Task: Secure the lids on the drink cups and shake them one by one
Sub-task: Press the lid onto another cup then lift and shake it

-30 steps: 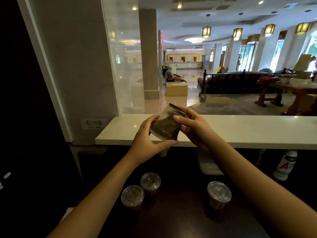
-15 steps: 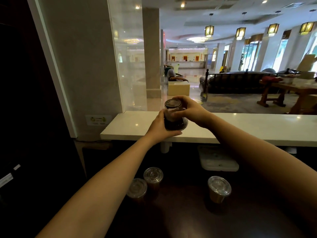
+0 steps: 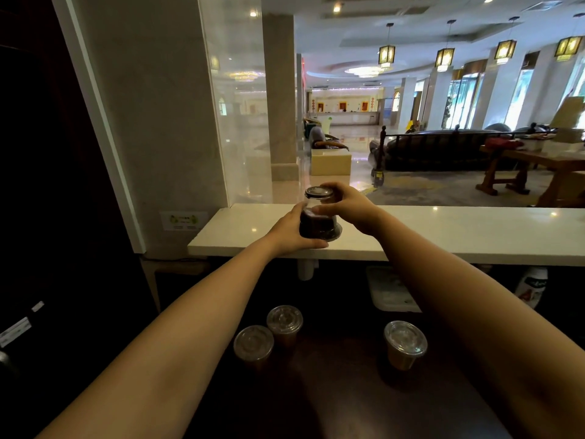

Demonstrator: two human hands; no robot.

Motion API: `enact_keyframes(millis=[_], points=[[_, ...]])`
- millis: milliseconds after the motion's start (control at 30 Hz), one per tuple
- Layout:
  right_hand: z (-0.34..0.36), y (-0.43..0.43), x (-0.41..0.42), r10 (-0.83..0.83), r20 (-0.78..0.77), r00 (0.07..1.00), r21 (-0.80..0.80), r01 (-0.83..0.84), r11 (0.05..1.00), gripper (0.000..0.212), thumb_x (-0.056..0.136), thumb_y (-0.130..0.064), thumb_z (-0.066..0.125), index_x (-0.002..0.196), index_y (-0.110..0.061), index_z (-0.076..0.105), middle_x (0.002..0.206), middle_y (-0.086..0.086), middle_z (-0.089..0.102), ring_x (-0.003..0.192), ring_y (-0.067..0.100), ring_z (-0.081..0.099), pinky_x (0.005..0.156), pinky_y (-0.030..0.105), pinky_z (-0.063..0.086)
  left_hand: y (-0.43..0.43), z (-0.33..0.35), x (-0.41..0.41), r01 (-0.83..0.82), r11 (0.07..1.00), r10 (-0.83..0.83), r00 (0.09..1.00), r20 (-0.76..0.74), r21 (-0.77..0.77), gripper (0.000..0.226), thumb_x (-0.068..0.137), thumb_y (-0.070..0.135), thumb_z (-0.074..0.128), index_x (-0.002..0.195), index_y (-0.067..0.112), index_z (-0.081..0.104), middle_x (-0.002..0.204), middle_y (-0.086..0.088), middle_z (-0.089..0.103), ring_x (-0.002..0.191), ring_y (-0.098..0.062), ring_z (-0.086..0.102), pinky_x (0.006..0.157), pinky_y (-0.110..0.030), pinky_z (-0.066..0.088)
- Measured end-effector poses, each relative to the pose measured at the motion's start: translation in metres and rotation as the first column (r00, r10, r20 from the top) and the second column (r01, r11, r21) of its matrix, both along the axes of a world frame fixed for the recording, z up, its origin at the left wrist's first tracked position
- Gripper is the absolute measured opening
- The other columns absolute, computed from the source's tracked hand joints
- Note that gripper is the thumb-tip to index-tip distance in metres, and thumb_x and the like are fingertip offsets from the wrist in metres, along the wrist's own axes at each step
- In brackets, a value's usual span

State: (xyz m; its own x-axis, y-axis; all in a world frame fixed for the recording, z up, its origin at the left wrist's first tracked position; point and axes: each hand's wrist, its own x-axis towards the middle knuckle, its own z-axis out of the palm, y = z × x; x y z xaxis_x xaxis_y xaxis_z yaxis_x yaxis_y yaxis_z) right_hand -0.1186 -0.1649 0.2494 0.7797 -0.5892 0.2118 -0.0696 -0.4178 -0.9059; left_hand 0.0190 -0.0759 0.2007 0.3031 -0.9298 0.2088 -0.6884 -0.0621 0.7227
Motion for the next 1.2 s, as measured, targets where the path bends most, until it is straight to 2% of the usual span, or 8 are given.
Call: enact_keyframes(millis=[300,400,533,600,667,800,1033,1200], points=[[0.011,-0.012,-0.003,-0.004,0.031,1.0,0.002,0.003,1.0,0.059,0.078,-0.009,0.071,0.131,-0.007,0.043,0.122,0.01,0.055,0.113,0.025,0.055,0.097,0.035,0.047,-0.001,0.01,-0.011,0.029,0.997,-0.041,0.978,-0.203,-0.066,0.091,0.075,0.033,0.075,0.144,0.024,0.017,0.144,-0.001,0.038,0.127,-0.015,0.038,0.1,-0.03,0.033],[0.011,-0.013,-0.007,0.009,0.146,0.989,0.143,-0.03,0.989,0.064,0.078,-0.009,0.07,0.134,-0.006,0.04,0.126,0.012,0.053,0.114,0.026,0.054,0.1,0.039,0.046,0.009,-0.003,-0.021,0.059,0.972,-0.219,0.586,-0.78,-0.229,0.101,0.055,0.053,0.081,0.137,0.027,0.029,0.137,-0.006,0.043,0.123,-0.025,0.044,0.103,-0.041,0.036],[0.004,-0.007,-0.012,0.017,0.254,0.967,0.294,-0.094,0.951,0.06,0.081,-0.007,0.067,0.134,-0.005,0.04,0.118,0.008,0.055,0.11,0.022,0.057,0.097,0.033,0.047,0.0,-0.007,-0.046,-0.115,0.945,-0.308,0.0,-0.951,-0.306,0.067,0.079,0.052,0.06,0.132,0.015,0.042,0.129,-0.022,0.045,0.114,-0.041,0.049,0.09,-0.051,0.048],[0.0,-0.01,-0.02,0.038,0.235,0.971,0.301,-0.11,0.947,0.059,0.082,-0.01,0.066,0.135,-0.004,0.039,0.126,0.011,0.053,0.118,0.024,0.054,0.102,0.035,0.044,-0.001,0.009,-0.049,-0.187,0.957,-0.205,0.094,-0.974,-0.22,0.043,0.087,0.04,0.056,0.118,0.011,0.051,0.12,-0.02,0.047,0.103,-0.034,0.051,0.078,-0.039,0.053],[-0.001,-0.017,-0.031,0.092,0.173,0.981,0.299,-0.141,0.944,0.051,0.088,-0.017,0.06,0.134,-0.003,0.041,0.132,0.014,0.052,0.123,0.024,0.051,0.107,0.037,0.039,0.002,0.032,-0.037,-0.179,0.967,-0.102,0.379,-0.92,-0.181,0.028,0.086,0.034,0.058,0.109,0.017,0.054,0.114,-0.015,0.048,0.096,-0.025,0.05,0.069,-0.03,0.05],[-0.007,-0.025,-0.041,0.237,0.119,0.964,0.371,-0.265,0.89,0.04,0.096,-0.032,0.043,0.126,-0.007,0.051,0.123,0.016,0.059,0.114,0.027,0.059,0.101,0.037,0.046,0.02,0.088,-0.015,0.043,0.999,-0.045,0.928,-0.37,-0.014,0.06,0.081,0.032,0.064,0.135,0.033,0.038,0.123,-0.007,0.044,0.104,-0.021,0.049,0.079,-0.029,0.047],[-0.011,-0.024,-0.035,0.389,0.04,0.92,0.301,-0.382,0.874,0.043,0.095,-0.032,0.044,0.134,-0.014,0.047,0.131,0.01,0.056,0.121,0.021,0.055,0.106,0.039,0.042,0.019,0.12,-0.03,0.043,0.988,-0.064,0.988,0.137,0.151,0.072,0.077,0.03,0.072,0.139,0.022,0.036,0.138,-0.006,0.04,0.11,-0.017,0.042,0.075,-0.017,0.042],[-0.005,-0.025,-0.036,0.428,-0.028,0.903,0.127,-0.422,0.898,0.054,0.086,-0.001,0.059,0.137,-0.012,0.043,0.134,0.013,0.054,0.121,0.022,0.055,0.096,0.03,0.048,0.024,0.121,-0.026,0.08,0.989,-0.085,0.996,0.037,0.122,0.072,0.078,0.026,0.071,0.14,0.025,0.034,0.14,-0.005,0.039,0.118,-0.021,0.043,0.082,-0.02,0.042]])
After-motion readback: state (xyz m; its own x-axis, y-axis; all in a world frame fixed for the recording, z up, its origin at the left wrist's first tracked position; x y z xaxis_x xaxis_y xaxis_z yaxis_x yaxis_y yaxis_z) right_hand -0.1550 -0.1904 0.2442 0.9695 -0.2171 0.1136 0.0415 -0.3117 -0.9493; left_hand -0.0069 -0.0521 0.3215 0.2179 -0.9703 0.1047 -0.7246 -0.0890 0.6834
